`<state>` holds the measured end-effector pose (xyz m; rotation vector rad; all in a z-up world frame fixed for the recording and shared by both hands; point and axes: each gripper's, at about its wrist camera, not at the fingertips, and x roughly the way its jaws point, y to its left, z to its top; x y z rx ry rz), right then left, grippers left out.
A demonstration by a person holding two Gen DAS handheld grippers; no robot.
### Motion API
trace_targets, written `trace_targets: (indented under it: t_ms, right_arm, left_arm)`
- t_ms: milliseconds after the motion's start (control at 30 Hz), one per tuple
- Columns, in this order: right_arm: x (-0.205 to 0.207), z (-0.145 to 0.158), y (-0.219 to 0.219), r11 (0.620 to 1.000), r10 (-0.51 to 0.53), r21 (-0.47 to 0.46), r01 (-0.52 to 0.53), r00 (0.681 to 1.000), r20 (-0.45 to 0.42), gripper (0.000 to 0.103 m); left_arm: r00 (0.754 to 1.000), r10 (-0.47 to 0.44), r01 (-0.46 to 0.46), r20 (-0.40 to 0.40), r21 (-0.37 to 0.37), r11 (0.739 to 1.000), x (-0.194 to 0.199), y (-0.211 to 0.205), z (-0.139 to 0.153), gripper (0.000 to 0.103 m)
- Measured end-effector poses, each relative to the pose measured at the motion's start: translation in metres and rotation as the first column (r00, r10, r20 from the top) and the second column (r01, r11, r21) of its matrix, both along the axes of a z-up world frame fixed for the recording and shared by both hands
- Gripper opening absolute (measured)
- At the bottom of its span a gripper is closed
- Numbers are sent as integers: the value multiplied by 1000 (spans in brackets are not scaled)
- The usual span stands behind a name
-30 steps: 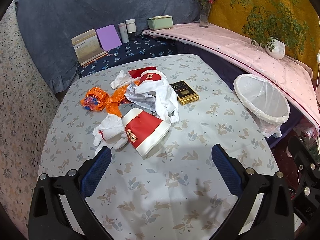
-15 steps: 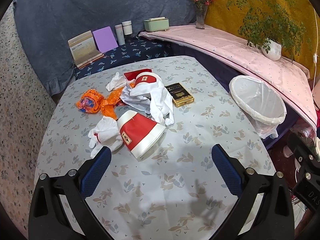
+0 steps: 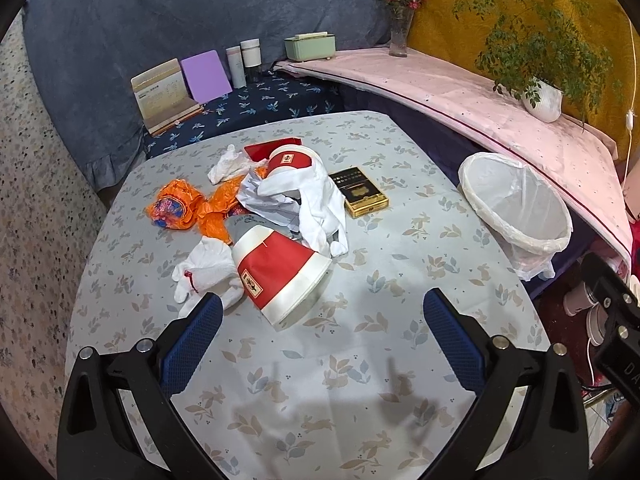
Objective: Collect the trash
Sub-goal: 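Grasp the white glove with the left gripper while the right gripper grasps another white glove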
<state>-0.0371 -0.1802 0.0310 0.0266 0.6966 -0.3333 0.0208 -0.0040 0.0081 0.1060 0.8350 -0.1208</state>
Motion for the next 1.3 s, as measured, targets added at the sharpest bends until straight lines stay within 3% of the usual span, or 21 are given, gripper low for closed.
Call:
trace_targets:
  t_ms: [400, 767, 1067, 1133, 1300]
  right_arm:
    - [40, -15, 20, 997, 49, 63, -48, 999, -8, 96]
    - [90, -33, 65, 991, 116, 65, -114, 993, -31, 96]
    - [126, -50, 97, 985, 161, 66, -156, 985, -64, 96]
    - [134, -53, 103, 984, 170, 66, -165, 983, -69, 96]
    - [155, -60, 116, 978, 197, 80, -191, 977, -81, 95]
  left_arm:
    - [993, 111, -112, -31, -39, 993, 36, 63, -27, 96]
    - [970, 199, -207, -140, -45, 977, 88, 130, -68, 96]
    - [949, 195, -232, -249, -125, 965, 119, 154, -99, 95]
    - [945, 194, -235, -264, -134, 963, 123, 156, -105, 89]
    - [940, 150, -214, -307, -187, 959, 131, 159, -117, 59]
